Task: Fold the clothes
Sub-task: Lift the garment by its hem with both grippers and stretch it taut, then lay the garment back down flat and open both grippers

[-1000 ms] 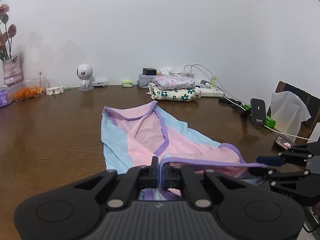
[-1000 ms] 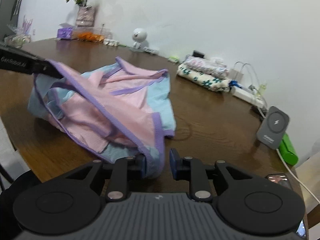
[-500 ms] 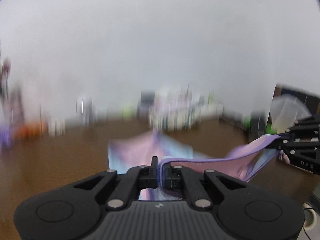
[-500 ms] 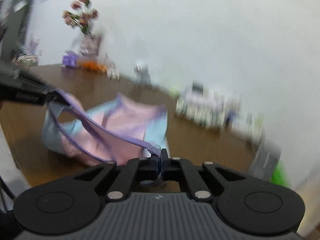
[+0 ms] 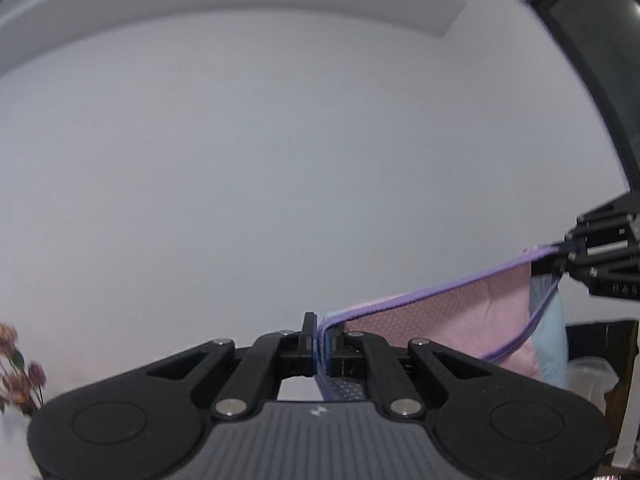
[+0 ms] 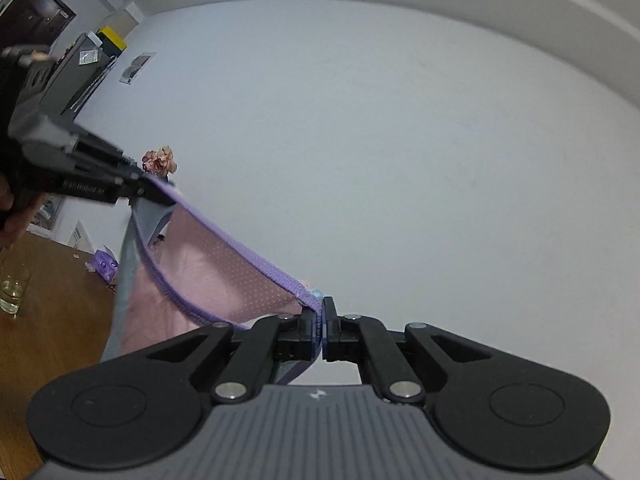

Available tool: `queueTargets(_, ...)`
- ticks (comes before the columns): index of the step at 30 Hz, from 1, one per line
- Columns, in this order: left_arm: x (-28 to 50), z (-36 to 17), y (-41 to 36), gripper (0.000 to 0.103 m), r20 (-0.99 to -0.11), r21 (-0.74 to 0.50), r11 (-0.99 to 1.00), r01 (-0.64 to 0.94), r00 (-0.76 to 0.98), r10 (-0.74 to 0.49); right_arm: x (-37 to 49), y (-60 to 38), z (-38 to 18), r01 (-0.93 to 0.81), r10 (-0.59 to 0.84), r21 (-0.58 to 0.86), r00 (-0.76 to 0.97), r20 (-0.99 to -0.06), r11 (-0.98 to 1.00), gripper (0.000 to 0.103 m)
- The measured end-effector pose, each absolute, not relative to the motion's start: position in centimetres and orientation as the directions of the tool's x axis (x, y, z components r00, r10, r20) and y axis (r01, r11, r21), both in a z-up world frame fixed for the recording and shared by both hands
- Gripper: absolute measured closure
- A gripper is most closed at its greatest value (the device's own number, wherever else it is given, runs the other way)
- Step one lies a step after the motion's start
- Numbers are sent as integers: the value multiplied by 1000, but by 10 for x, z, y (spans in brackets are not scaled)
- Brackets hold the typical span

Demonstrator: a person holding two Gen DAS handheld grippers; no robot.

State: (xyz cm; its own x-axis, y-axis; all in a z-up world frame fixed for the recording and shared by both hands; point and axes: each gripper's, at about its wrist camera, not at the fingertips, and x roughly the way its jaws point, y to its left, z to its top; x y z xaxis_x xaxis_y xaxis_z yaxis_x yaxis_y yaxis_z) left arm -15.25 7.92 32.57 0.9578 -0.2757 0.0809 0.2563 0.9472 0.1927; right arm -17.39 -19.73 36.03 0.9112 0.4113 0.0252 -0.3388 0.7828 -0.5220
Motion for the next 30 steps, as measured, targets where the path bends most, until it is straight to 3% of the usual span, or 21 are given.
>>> queueTargets(3, -110, 307, 83, 101, -9, 174, 952, 252, 967, -255, -128, -188, 338, -370, 393, -504, 917, -65, 780, 101)
queueTargets(7, -60, 312, 92, 101, -43, 199, 962, 189, 982, -184, -54, -165, 311, -367, 354, -469, 928, -119, 803, 101)
queueTargets(10, -47, 345, 105, 101, -3, 249, 962, 115, 993, -118, -17, -137, 314, -346, 355, -463, 932, -71, 816, 101)
queueTargets(14, -86, 394, 114, 101, 144, 314, 949, 13, 988, -61, -6, -117, 346, -327, 393, -444, 917, 62, 834, 101)
queueTargets(17, -128, 400, 106, 101, 234, 384, 923, -40, 971, -56, -23, -122, 366, -352, 440, -412, 887, 141, 841, 101)
queueTargets(19, -148, 395, 99, 101, 238, 399, 917, -30, 969, -72, -34, -126, 364, -361, 457, -416, 875, 158, 834, 101)
queueTargets(22, -165, 366, 89, 101, 172, 390, 920, 23, 980, -98, -46, -136, 347, -378, 473, -437, 871, 129, 816, 101)
queueTargets(27, -171, 238, 54, 94, -136, 197, 939, 283, 956, -260, -34, -170, 264, -432, 436, -447, 894, -99, 783, 101)
queueTargets(28, -171, 210, 45, 88, -196, 145, 933, 330, 934, -300, -28, -180, 234, -453, 414, -438, 891, -188, 776, 101)
queueTargets(29, -171, 174, 34, 66, -273, 72, 916, 395, 891, -362, -21, -188, 201, -479, 384, -428, 876, -291, 766, 100)
queueTargets(30, -168, 146, 26, 53, -351, -2, 888, 460, 831, -432, -15, -197, 167, -503, 350, -416, 851, -391, 758, 97)
